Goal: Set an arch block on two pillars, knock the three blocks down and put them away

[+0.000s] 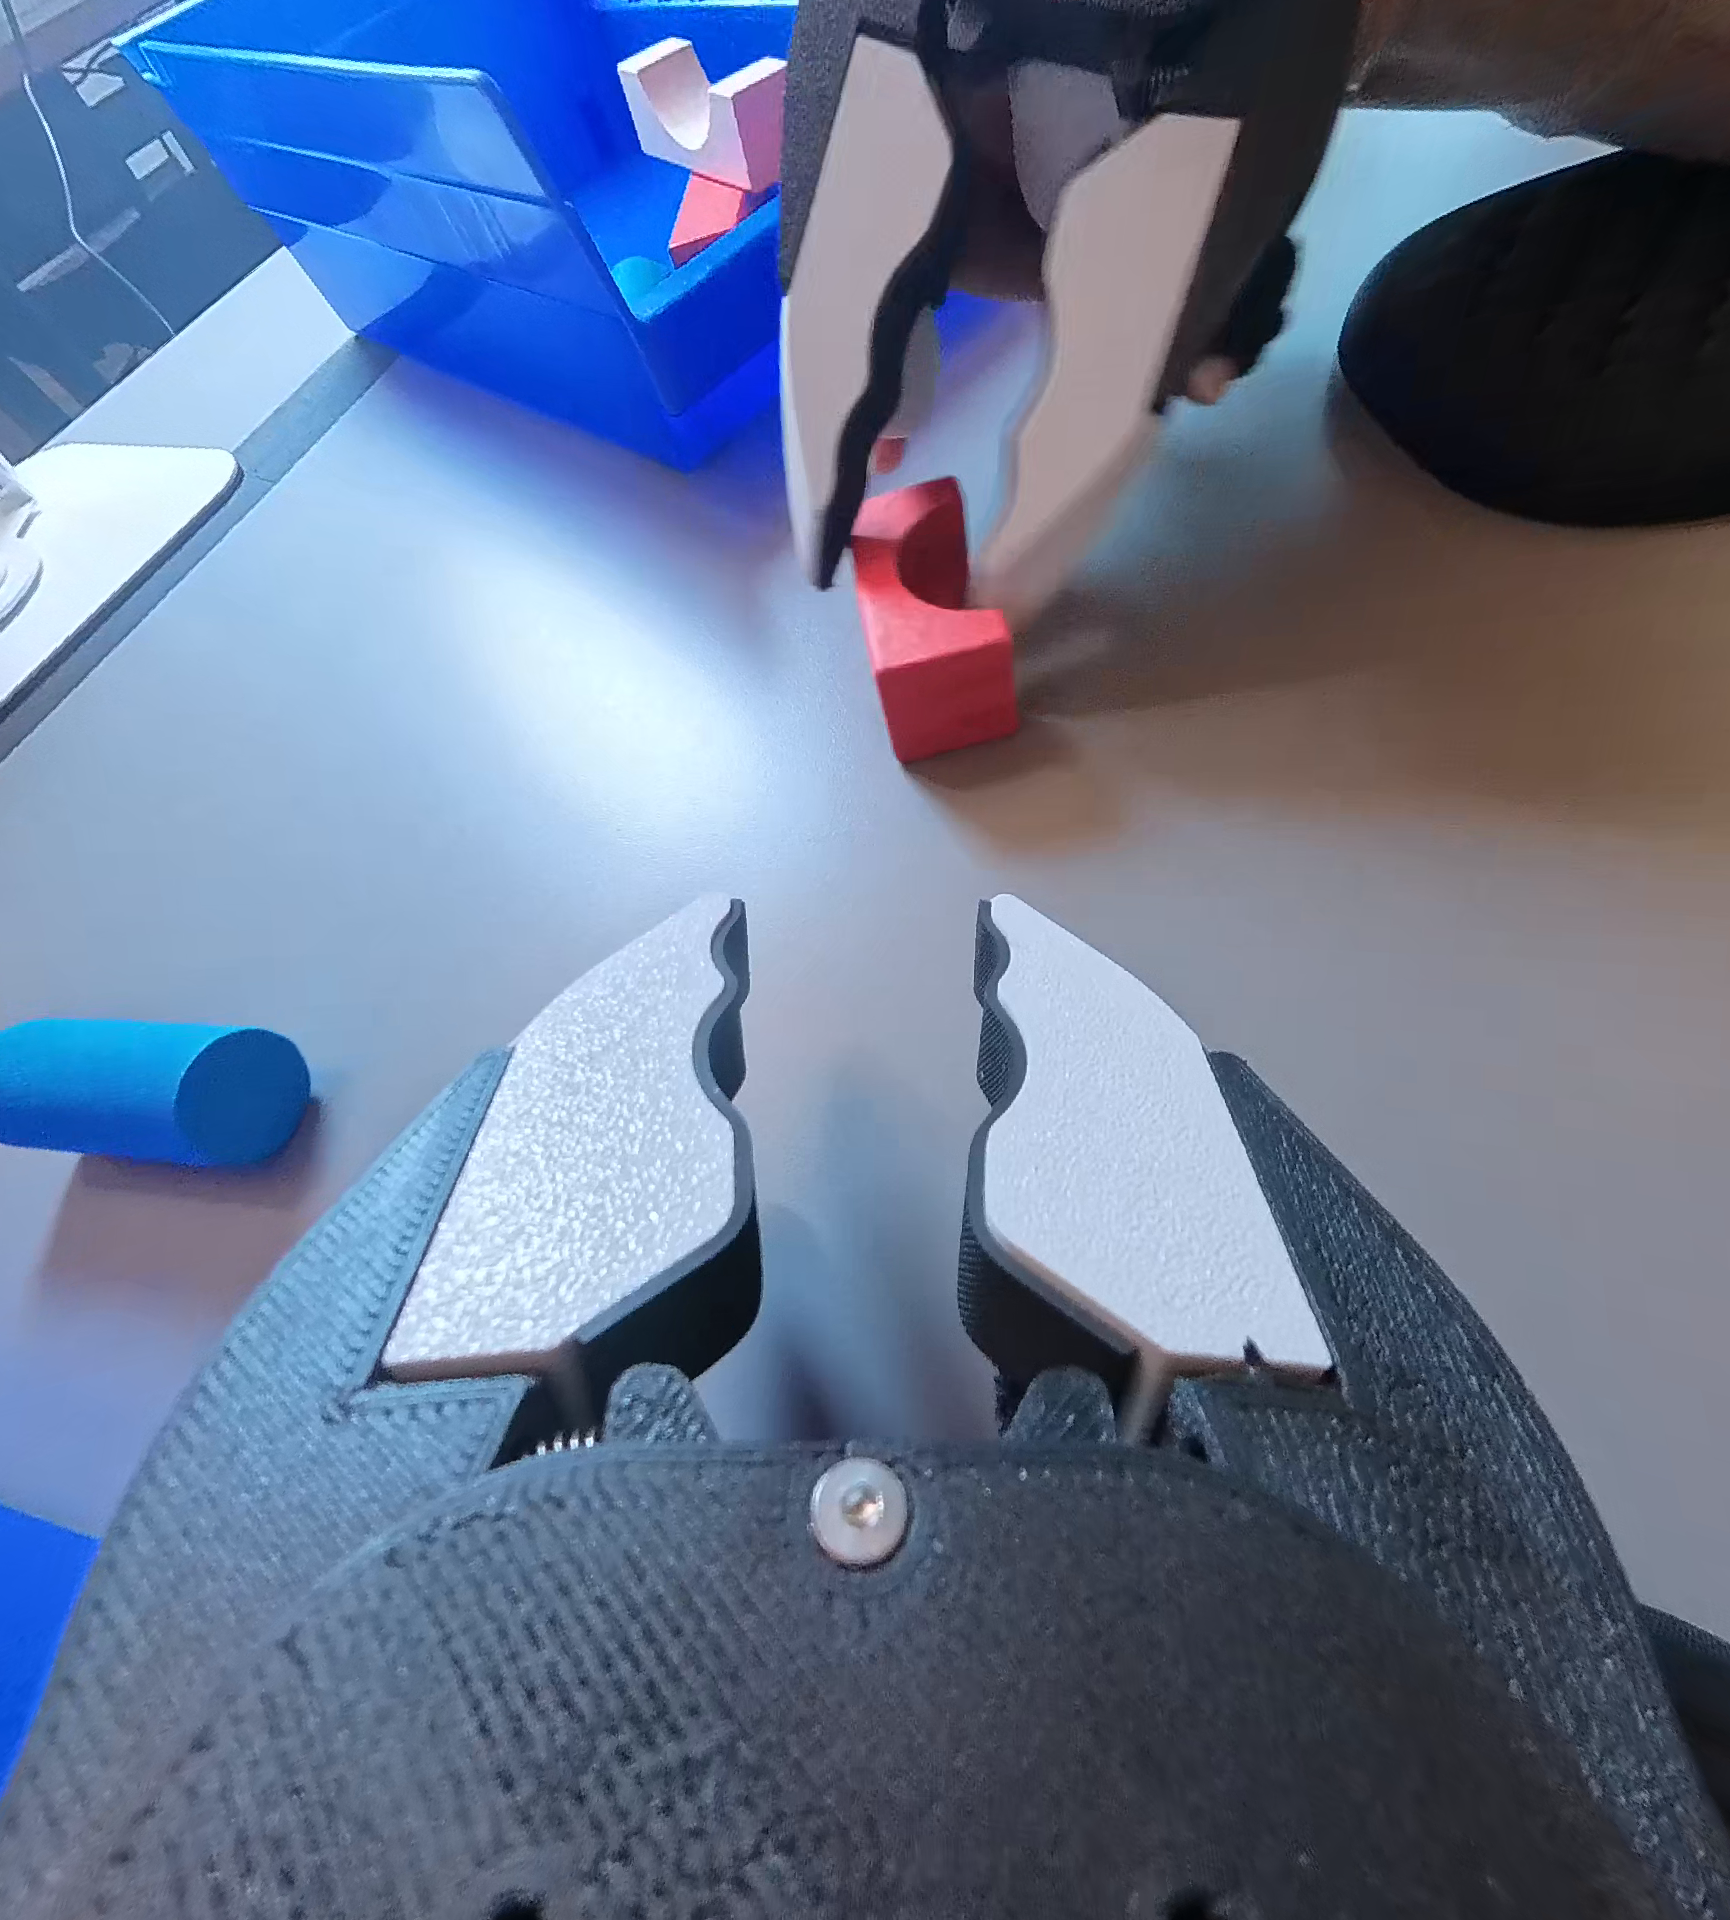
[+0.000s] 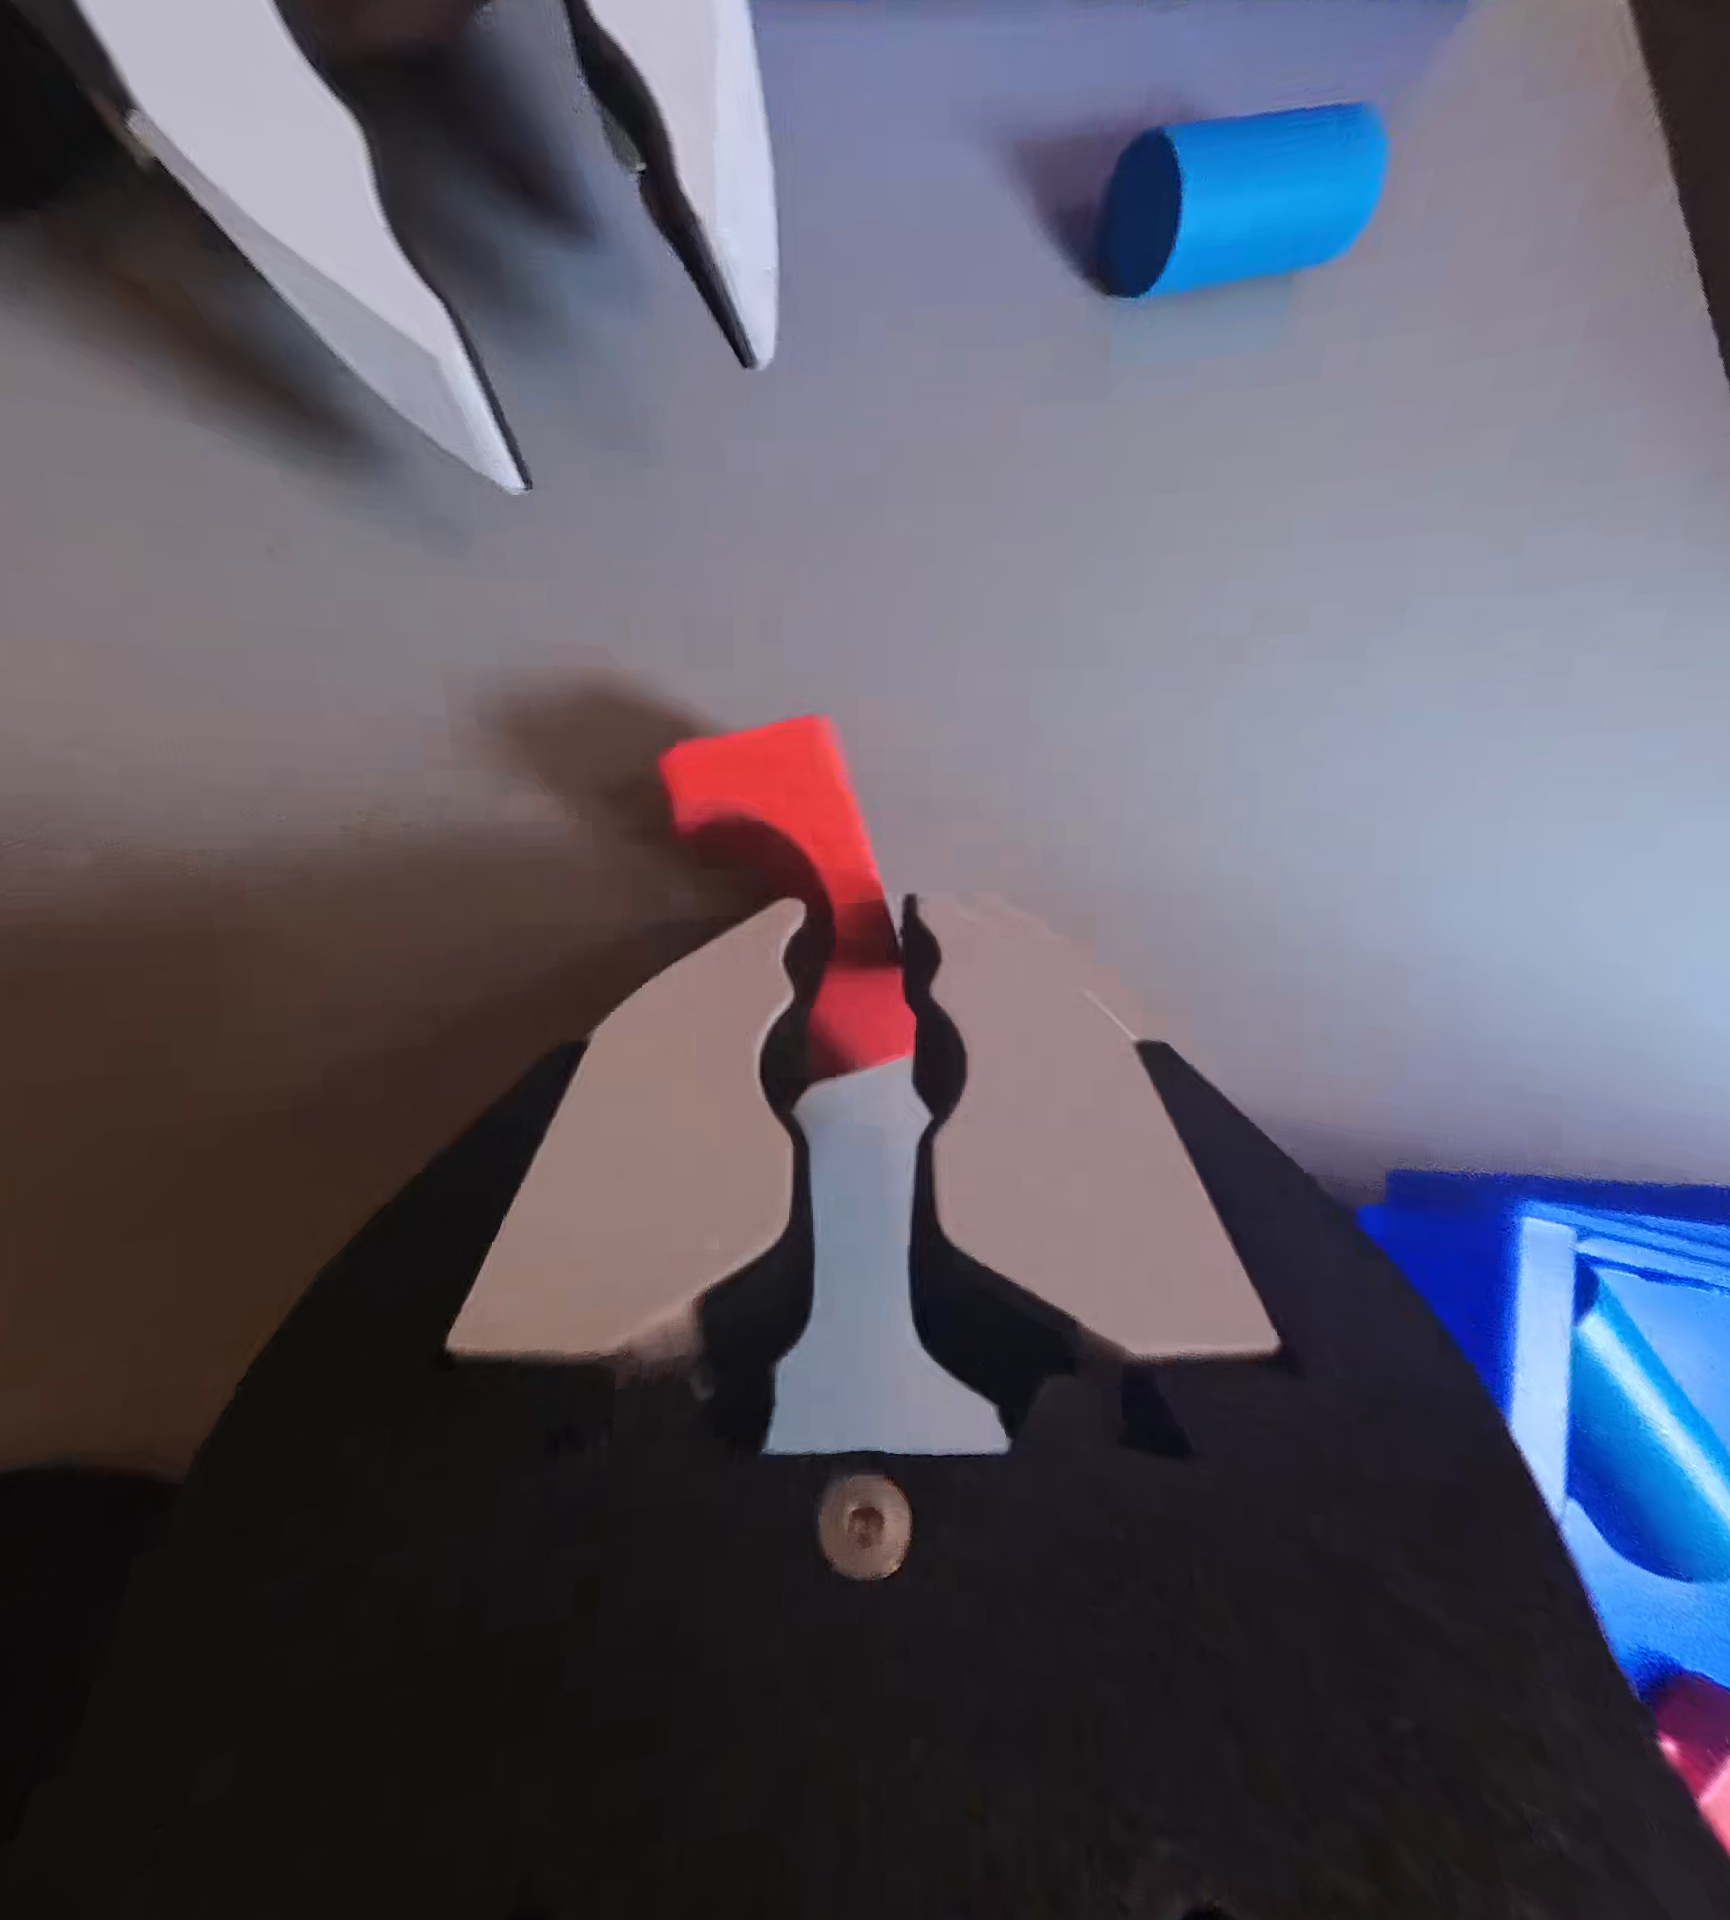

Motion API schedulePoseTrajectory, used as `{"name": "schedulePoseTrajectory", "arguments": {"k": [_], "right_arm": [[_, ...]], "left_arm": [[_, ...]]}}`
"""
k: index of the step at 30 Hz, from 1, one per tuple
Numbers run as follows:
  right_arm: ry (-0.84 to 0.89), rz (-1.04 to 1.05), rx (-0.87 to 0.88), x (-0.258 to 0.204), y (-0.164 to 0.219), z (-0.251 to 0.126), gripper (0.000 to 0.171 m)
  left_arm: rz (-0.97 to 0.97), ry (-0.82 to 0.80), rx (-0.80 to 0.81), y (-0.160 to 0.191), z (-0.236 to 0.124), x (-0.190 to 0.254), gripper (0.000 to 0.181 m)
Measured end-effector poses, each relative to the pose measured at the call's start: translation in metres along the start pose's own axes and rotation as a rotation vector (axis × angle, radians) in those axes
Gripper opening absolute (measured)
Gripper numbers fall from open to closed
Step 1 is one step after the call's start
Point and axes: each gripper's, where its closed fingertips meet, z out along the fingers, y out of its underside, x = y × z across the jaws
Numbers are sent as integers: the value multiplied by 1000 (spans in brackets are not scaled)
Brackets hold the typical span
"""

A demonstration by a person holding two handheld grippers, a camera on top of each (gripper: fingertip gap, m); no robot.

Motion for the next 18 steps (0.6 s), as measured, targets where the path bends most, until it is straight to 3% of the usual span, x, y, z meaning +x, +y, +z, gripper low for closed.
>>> {"name": "schedulePoseTrajectory", "arguments": {"k": [4, 8, 11, 14, 16, 18], "right_arm": [[59, 13, 66, 9, -14, -19, 13], [334, 158, 243, 68, -24, -66, 13], [575, 323, 284, 119, 2, -103, 13], [697, 461, 187, 149, 48, -109, 14], [824, 524, 102, 169, 76, -114, 26], [921, 518, 68, 180, 88, -122, 26]], "left_arm": [[10, -3, -4, 1, 0, 0, 42], [10, -2, -3, 0, 0, 1, 42], [11, -1, -6, 1, 1, 1, 42], [13, 0, -7, 1, 1, 1, 42], [11, 1, -8, 1, 1, 1, 42], [12, 0, -7, 1, 1, 1, 41]]}}
